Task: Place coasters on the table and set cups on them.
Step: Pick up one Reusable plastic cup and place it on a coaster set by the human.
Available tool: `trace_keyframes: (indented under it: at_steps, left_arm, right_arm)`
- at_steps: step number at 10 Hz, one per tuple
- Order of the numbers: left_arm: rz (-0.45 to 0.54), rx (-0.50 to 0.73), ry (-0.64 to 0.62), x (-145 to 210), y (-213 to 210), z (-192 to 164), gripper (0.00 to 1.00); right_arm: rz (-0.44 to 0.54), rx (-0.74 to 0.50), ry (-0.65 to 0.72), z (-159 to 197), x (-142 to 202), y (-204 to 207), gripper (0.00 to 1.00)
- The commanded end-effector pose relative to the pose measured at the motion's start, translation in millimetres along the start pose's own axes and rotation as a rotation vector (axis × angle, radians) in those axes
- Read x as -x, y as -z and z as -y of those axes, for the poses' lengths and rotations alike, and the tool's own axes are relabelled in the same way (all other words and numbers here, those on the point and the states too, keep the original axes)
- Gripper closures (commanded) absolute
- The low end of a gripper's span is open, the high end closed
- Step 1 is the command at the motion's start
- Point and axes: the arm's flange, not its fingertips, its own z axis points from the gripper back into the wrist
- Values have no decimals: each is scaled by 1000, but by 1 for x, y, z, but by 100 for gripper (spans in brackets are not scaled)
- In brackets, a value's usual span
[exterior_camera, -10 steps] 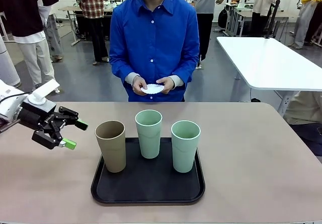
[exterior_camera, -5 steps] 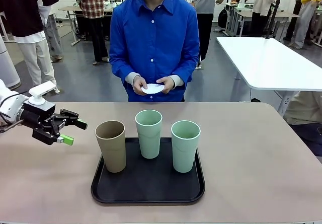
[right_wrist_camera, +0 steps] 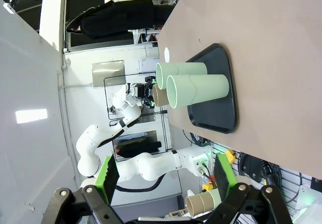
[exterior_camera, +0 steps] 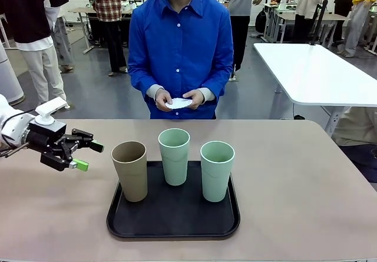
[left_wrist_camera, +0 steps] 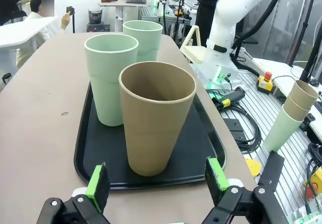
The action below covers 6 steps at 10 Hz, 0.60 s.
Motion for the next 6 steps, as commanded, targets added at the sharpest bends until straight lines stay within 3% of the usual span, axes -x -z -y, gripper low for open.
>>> trace_keyframes:
  at_steps: [1,6]
  left_arm:
    - [-2,11,-1,-3,-3,1,0]
    - [57,12,-11,25,21,5,0]
  right_arm:
    - [3,-19,-4,-1,0,1,0]
    - [3,-19,-4,-1,0,1,0]
